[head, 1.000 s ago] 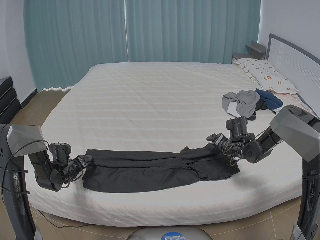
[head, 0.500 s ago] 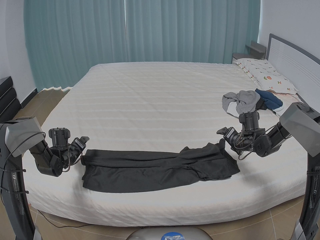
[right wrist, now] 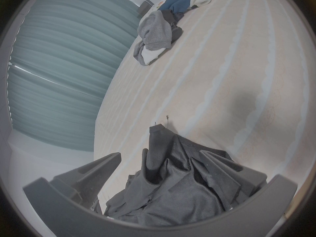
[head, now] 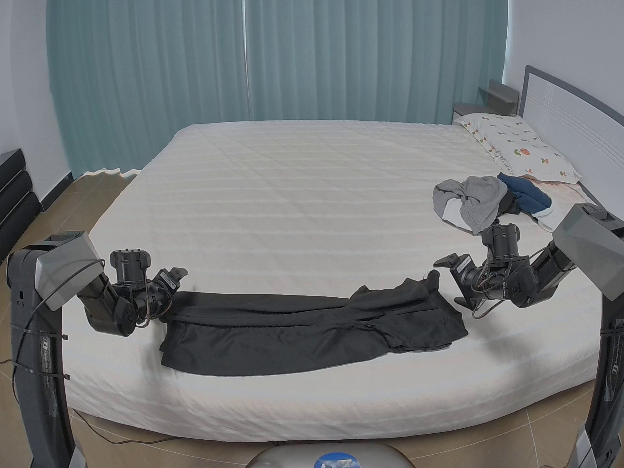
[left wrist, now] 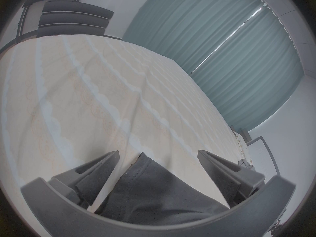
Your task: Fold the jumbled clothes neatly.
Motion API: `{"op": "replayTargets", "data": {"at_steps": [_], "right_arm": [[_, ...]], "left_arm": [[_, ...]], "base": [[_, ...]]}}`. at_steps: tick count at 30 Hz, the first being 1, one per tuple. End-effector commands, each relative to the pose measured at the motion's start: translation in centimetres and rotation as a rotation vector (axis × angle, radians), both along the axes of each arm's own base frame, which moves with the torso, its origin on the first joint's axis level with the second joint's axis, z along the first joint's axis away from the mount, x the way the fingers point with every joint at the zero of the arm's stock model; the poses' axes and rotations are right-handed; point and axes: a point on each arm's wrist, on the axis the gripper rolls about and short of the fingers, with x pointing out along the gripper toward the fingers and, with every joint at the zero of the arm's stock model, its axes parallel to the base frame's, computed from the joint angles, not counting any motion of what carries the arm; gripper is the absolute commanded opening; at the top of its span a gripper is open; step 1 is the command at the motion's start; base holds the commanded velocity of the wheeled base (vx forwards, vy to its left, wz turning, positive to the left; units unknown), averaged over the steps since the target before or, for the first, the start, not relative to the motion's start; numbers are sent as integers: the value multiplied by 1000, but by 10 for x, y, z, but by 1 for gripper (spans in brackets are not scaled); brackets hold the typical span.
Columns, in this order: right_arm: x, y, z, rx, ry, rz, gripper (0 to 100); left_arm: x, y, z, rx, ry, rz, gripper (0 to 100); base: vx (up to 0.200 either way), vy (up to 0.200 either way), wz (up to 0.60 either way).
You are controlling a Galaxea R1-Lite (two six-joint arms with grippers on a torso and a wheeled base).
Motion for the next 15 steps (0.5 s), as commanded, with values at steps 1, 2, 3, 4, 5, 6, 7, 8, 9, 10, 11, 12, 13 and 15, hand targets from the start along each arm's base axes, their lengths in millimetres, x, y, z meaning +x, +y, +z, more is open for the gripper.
{"op": "replayTargets", "data": {"at_steps": [1,2,3,4,5,6,7,8,9,10,11,12,13,15], "right_arm": [[-2,-2,-4,9,7,10,100],[-1,-2,-3,15,0,16,100],[-1,-1,-3,18,-1,20,100],[-1,0,-3,20,-2,24,100],[-2,0,-3,20,-1,25,100],[-2,0,-5,18,3,24,100],[-3,0,-6,17,10,24,100],[-2,-2,-8,18,11,23,100],[-2,-2,-10,18,14,21,100],[-1,-3,-10,18,14,19,100],[1,-4,-14,15,18,14,100],[2,-6,-15,14,18,12,100],[3,-6,-16,14,18,11,100],[4,-6,-16,13,16,11,100]], "left_arm": [[1,0,-12,-1,25,-1,100],[0,0,-13,-1,28,-1,100],[0,0,-13,-1,28,-1,100],[1,-1,-13,1,28,-3,0],[1,-1,-13,1,27,-3,0],[1,-1,-14,3,28,-4,0],[1,-2,-15,3,30,-4,0],[0,-3,-15,6,30,-2,0],[0,-3,-15,8,27,1,0],[0,-3,-15,8,27,1,0],[0,-3,-15,8,27,4,0],[-1,-2,-15,8,29,8,0],[0,-2,-13,5,26,13,0],[-1,0,-13,1,26,23,0]], "base": [[0,0,0],[0,0,0],[0,0,0],[0,0,0],[0,0,0],[0,0,0],[0,0,0],[0,0,0],[0,0,0],[0,0,0],[0,0,0],[0,0,0],[0,0,0],[0,0,0]]}}
